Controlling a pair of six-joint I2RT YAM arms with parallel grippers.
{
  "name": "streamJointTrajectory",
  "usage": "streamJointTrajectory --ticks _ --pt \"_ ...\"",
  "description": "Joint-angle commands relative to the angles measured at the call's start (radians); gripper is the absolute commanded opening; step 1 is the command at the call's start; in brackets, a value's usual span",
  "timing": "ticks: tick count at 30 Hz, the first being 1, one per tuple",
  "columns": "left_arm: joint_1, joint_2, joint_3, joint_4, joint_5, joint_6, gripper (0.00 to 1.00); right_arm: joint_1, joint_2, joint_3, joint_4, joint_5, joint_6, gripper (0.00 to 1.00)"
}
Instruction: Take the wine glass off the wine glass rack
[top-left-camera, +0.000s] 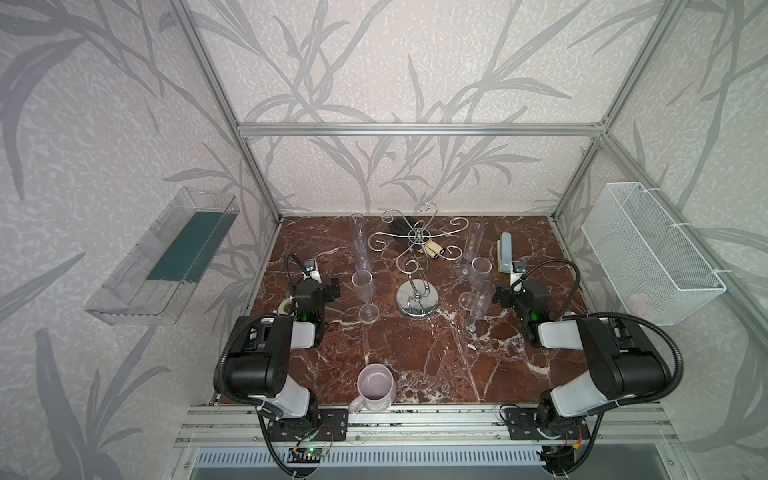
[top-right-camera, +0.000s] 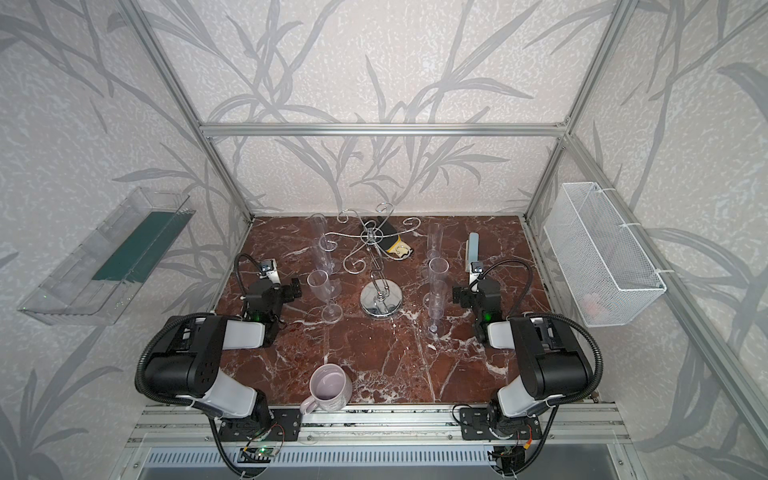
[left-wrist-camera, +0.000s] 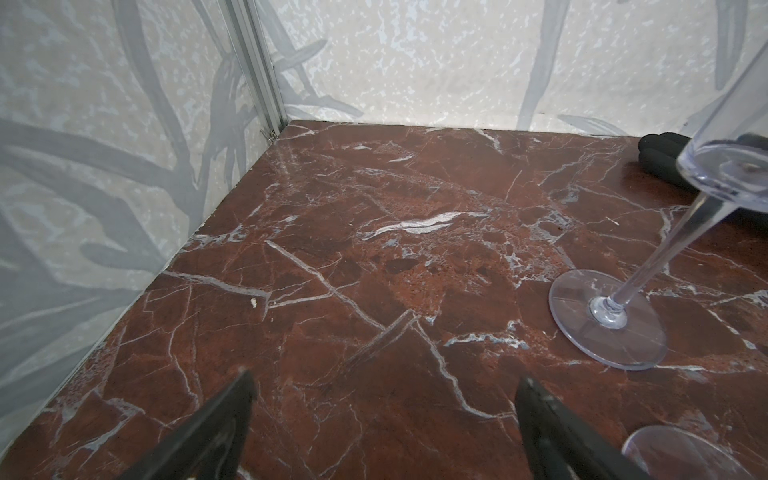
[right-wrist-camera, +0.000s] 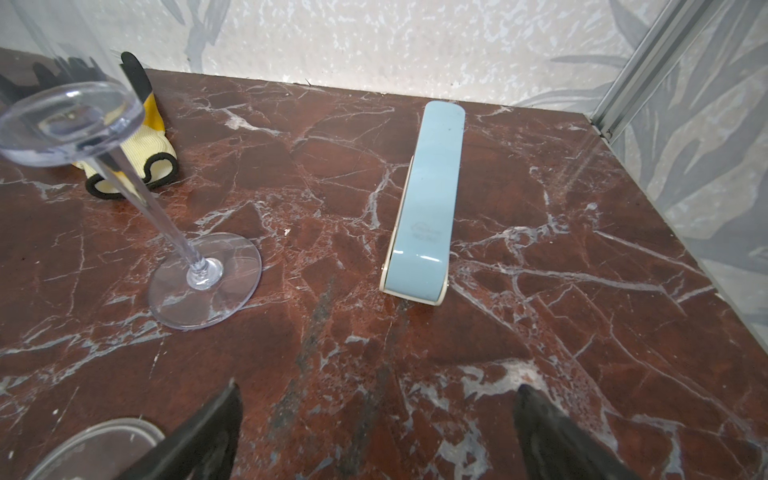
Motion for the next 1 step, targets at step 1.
streamJointTrajectory --ticks 1 --pt "0.002 0.004 -0.006 0.027 0.002 0.005 0.99 0.001 -0.016 0.013 0.014 0.011 -0.011 0.99"
